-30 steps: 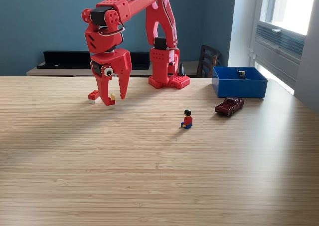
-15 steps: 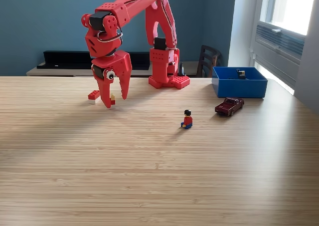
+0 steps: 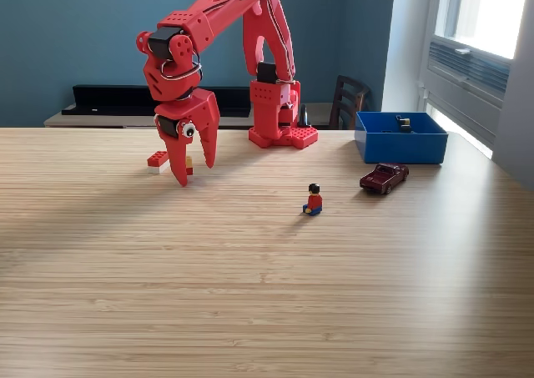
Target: Grasp a lego block and put it in the bin.
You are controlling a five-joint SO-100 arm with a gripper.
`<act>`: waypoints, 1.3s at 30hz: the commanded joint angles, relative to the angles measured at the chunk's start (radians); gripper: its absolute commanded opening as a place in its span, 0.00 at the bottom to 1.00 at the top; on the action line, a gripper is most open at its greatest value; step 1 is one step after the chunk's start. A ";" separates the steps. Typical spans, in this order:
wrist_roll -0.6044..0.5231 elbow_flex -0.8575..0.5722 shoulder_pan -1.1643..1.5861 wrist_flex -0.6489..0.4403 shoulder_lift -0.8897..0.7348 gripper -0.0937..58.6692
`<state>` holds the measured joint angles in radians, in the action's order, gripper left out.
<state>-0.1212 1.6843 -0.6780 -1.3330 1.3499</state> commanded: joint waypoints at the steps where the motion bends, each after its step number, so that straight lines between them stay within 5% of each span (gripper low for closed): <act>1: 0.029 -0.008 -0.037 0.015 0.041 0.40; 15: 0.064 0.025 -0.069 0.058 0.041 0.37; 30: 0.051 0.066 -0.066 0.089 0.041 0.01; 39: 0.054 -0.006 -0.055 0.052 0.041 0.00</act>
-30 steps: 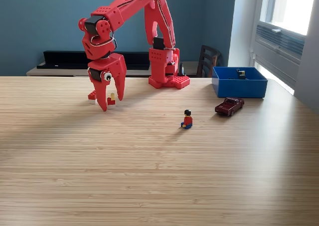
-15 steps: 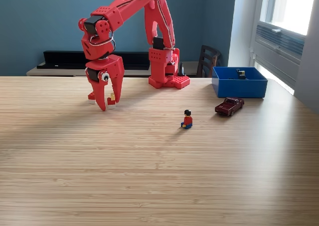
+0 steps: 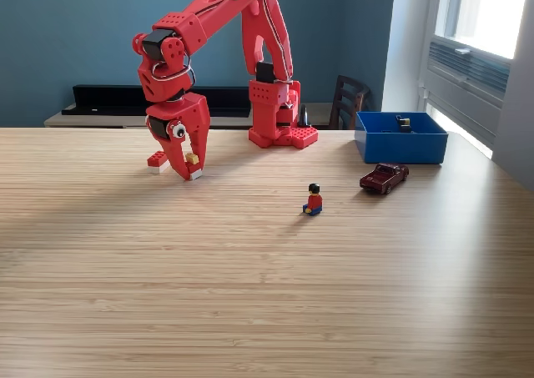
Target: Grasp a lego block and put it in the bin.
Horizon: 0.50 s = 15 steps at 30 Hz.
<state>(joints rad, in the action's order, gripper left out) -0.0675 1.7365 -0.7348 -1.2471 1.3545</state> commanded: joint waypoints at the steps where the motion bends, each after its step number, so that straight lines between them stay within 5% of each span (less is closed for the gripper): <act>1: 0.003 -0.087 0.006 -0.051 0.037 0.00; 15: 0.058 -0.802 0.318 -0.459 0.035 0.00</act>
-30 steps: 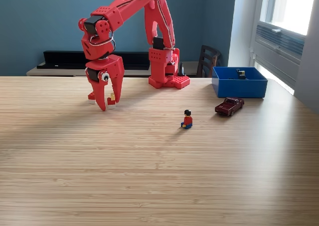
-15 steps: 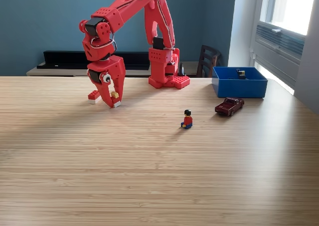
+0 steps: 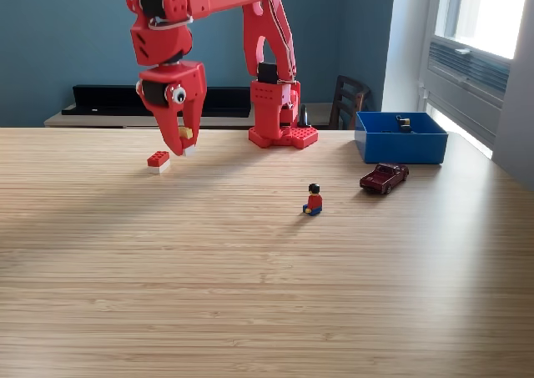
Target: Grasp a lego block and put it in the bin.
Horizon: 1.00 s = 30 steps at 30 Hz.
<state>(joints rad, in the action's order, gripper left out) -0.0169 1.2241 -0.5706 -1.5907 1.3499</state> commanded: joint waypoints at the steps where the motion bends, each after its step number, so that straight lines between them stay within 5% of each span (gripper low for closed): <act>1: 0.009 -0.325 0.206 -0.138 0.040 0.00; 14: -0.040 -0.321 1.045 -0.192 0.040 0.00; 30: 0.083 -0.130 1.767 -0.190 0.031 0.00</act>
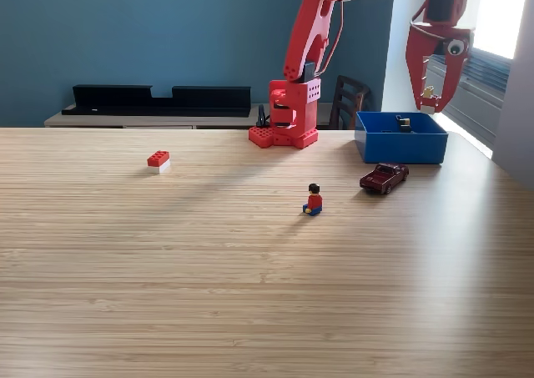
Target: Grasp a lego block and put it in the bin.
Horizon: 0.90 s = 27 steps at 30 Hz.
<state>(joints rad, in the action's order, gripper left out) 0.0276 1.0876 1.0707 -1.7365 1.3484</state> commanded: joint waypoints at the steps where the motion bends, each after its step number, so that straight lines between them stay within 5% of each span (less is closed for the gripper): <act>1: 0.048 0.014 0.141 -0.044 0.031 0.00; 16: 0.143 0.135 0.282 -0.044 0.032 0.01; 22: 0.169 0.156 0.281 -0.044 0.032 0.40; 27: 0.179 0.172 0.273 -0.044 0.031 0.49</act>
<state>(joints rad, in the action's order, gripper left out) 0.2010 1.2701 1.3468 -1.7365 1.3484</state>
